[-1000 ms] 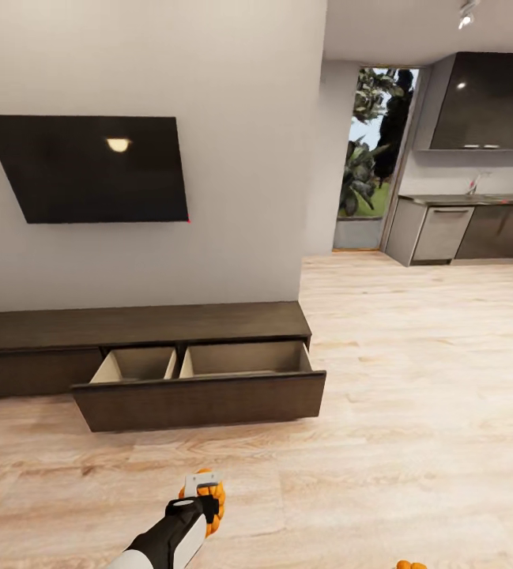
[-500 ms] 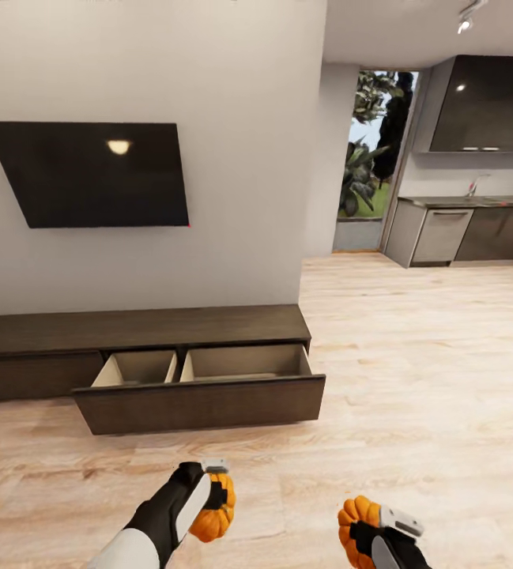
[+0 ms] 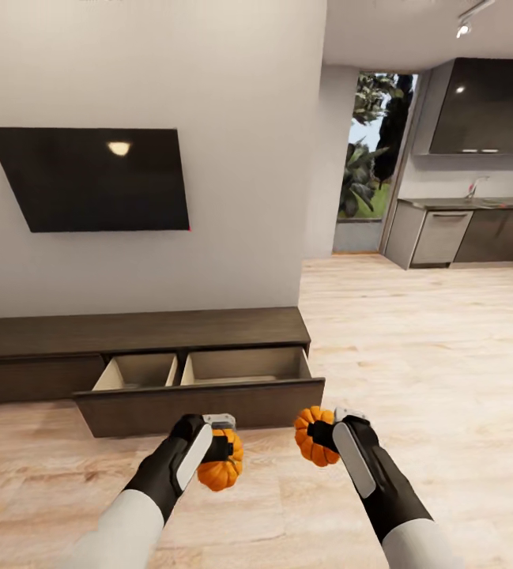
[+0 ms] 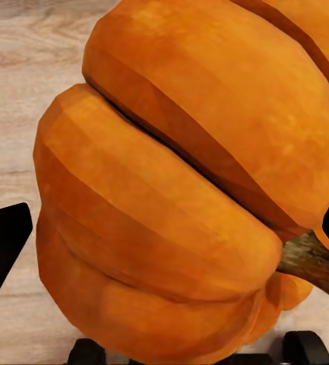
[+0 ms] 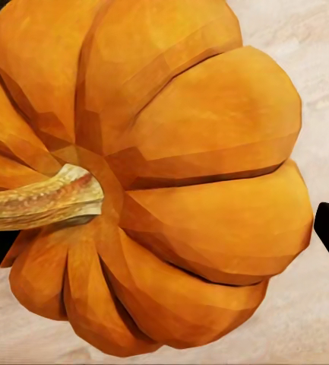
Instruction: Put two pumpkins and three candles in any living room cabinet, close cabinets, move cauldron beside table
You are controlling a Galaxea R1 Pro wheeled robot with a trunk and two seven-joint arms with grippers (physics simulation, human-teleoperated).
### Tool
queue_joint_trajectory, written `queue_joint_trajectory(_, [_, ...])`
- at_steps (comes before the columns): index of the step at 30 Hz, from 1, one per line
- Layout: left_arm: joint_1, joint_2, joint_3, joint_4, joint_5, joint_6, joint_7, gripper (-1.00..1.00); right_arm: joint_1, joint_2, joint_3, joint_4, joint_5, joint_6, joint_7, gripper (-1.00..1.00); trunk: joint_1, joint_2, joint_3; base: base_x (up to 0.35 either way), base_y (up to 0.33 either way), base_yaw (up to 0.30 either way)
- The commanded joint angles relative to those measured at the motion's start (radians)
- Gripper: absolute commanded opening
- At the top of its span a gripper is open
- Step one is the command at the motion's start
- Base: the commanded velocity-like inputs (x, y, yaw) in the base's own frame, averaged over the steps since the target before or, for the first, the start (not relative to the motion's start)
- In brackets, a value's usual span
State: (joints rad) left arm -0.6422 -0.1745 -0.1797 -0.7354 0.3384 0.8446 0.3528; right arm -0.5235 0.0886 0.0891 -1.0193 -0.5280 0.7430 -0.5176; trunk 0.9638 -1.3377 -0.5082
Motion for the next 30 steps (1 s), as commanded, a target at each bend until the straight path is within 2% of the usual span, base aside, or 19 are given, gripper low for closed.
queue_joint_trajectory(1, [-0.01, 0.012, -0.001, 0.0, 0.012, 0.002, 0.012, -1.0, -0.011, 0.01, 0.002, 0.0, -0.001, 0.012, -0.012, -1.0, -0.004, 0.007, 0.002, 0.0, 0.0, 0.0])
queue_joint_trajectory(4, [-0.035, 0.059, 0.005, 0.001, 0.013, -0.003, 0.01, -1.0, -0.02, 0.022, 0.003, -0.001, -0.001, 0.019, -0.012, -1.0, -0.015, 0.028, 0.011, 0.0, 0.0, 0.0])
queue_joint_trajectory(6, [-0.052, 0.081, 0.015, 0.001, 0.014, -0.005, 0.007, -1.0, -0.022, 0.026, 0.003, -0.003, -0.001, 0.02, -0.012, -1.0, -0.023, 0.042, 0.018, 0.0, 0.0, 0.0])
queue_joint_trajectory(9, [-0.061, 0.094, 0.049, -0.002, 0.016, -0.005, 0.005, -1.0, -0.022, 0.031, 0.007, -0.005, 0.005, 0.023, -0.012, -1.0, -0.035, 0.063, 0.027, 0.0, 0.0, 0.0])
queue_joint_trajectory(14, [-0.09, 0.087, 0.066, 0.009, 0.019, -0.018, 0.004, -1.0, -0.022, 0.033, 0.01, -0.004, 0.01, 0.024, -0.013, -1.0, -0.054, 0.098, 0.043, 0.0, 0.0, 0.0])
queue_joint_trajectory(17, [-0.091, 0.084, 0.064, 0.053, 0.018, -0.131, 0.004, -1.0, -0.021, 0.033, 0.011, -0.01, 0.011, 0.025, -0.012, -1.0, -0.061, 0.112, 0.049, 0.0, 0.0, 0.0])
queue_joint_trajectory(20, [-0.086, 0.081, 0.061, 0.064, 0.018, -0.173, 0.003, -1.0, -0.021, 0.032, 0.011, -0.032, 0.011, 0.031, -0.012, -1.0, -0.061, 0.112, 0.049, 0.0, 0.0, 0.0])
queue_joint_trajectory(27, [-0.088, 0.065, 0.06, 0.071, 0.019, -0.184, 0.003, -1.0, -0.021, 0.025, 0.01, -0.042, 0.011, 0.048, -0.01, -1.0, -0.061, 0.112, 0.049, 0.209, 0.0, 0.0])
queue_joint_trajectory(30, [-0.088, 0.047, 0.061, 0.071, 0.018, -0.185, 0.004, -1.0, -0.018, 0.025, 0.013, -0.044, 0.01, 0.049, -0.01, -1.0, -0.061, 0.112, 0.049, 0.346, 0.0, 0.0])
